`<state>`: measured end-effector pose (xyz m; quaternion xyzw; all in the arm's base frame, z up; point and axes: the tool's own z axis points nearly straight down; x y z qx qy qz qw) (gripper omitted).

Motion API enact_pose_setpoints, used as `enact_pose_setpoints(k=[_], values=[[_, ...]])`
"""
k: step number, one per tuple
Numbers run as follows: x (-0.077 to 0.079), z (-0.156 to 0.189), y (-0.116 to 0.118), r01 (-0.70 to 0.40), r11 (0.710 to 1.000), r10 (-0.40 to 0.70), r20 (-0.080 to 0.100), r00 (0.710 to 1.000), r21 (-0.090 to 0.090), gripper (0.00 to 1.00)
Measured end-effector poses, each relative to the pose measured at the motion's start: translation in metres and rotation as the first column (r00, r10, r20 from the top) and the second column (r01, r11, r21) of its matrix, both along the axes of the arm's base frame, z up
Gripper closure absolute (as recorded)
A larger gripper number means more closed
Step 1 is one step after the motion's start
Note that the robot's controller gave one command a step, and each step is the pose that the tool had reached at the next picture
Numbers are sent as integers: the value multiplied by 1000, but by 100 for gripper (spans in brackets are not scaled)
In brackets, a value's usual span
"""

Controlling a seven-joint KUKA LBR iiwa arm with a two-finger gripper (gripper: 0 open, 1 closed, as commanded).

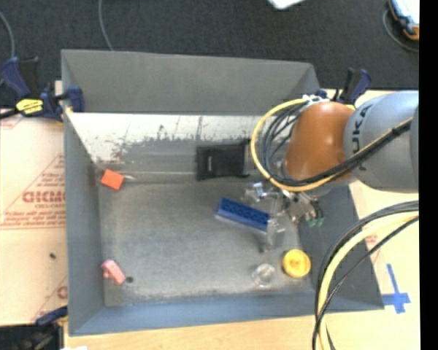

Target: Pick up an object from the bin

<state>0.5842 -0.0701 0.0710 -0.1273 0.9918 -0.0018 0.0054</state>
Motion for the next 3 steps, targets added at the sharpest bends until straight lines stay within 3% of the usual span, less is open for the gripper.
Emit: enact_pose_setpoints(k=[1, 2, 3], values=[[-13, 0, -8, 344, 939, -344, 0, 939, 1, 0], [-9, 0, 35, -18, 1000, 18, 0, 1000, 0, 100], [-9, -1, 34, -22, 1000, 22, 0, 1000, -1, 100]])
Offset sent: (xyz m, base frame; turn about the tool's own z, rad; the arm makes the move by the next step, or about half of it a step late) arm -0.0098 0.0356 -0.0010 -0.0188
